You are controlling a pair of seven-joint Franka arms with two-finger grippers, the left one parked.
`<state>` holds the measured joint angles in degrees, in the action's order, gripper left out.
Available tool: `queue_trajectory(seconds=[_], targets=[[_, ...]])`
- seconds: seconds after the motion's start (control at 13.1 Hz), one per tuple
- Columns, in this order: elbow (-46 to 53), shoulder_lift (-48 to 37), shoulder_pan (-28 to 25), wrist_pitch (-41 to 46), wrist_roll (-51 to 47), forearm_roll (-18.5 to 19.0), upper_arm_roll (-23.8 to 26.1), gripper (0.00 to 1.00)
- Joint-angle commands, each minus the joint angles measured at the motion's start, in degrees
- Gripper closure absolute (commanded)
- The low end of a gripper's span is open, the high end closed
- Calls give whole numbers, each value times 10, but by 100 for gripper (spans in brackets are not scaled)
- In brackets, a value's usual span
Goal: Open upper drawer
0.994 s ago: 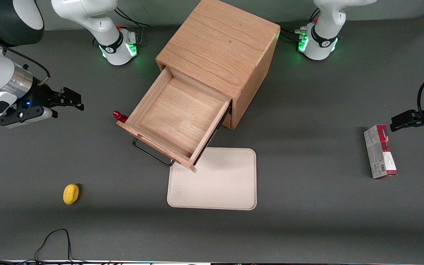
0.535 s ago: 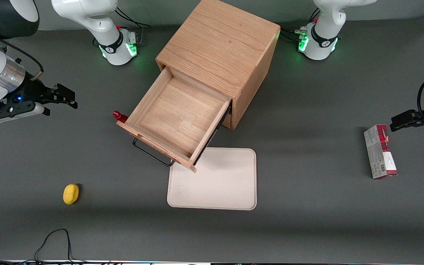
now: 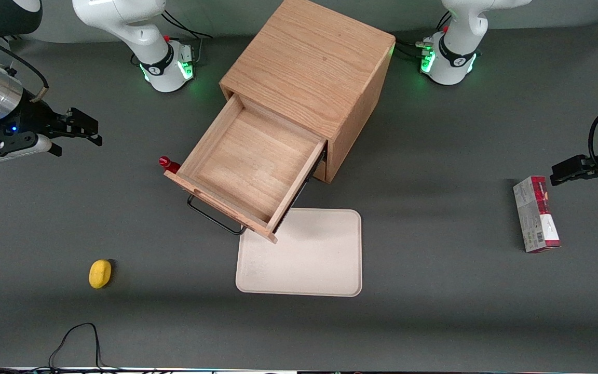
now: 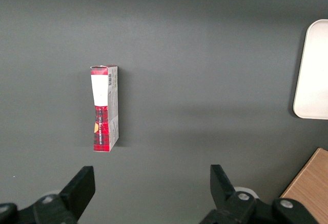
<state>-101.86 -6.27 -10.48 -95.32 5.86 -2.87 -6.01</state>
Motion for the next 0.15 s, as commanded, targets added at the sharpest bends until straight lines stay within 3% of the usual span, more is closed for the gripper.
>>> queue_trajectory(seconds=[0.0,0.08], targets=[[20,12,6,19,-13,19,1,0],[22,13,9,19,-11,18,2,0]])
